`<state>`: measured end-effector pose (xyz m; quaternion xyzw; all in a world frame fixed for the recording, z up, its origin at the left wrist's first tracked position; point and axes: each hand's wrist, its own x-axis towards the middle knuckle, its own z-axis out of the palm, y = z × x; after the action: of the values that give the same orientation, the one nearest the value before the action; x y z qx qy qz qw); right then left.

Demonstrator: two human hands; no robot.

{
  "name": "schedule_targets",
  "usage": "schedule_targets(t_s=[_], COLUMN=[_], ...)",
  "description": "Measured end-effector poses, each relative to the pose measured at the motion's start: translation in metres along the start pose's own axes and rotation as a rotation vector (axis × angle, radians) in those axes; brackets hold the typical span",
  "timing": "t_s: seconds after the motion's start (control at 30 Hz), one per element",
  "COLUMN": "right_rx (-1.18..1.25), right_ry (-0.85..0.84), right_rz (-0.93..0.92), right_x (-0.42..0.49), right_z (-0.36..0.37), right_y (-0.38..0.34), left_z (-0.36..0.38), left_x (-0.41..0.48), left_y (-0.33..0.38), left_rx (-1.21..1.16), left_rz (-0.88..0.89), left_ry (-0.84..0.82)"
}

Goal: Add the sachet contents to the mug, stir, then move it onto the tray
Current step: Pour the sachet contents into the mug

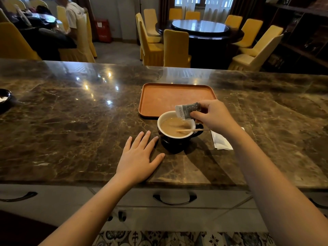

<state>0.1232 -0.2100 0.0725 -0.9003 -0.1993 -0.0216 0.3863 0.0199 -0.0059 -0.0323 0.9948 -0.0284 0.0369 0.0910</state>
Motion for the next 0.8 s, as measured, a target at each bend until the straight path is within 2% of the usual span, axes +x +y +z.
schedule_targets(t_s=[0.8], right_rx=[0.058], right_ry=[-0.026], right_rz=[0.032], right_x=[0.0020], right_z=[0.0033], right_y=[-0.0008], left_z=[0.0006], left_x=[0.0001], left_y=[0.0004], left_rx=[-0.004], left_rz=[-0.003], left_ry=[0.018])
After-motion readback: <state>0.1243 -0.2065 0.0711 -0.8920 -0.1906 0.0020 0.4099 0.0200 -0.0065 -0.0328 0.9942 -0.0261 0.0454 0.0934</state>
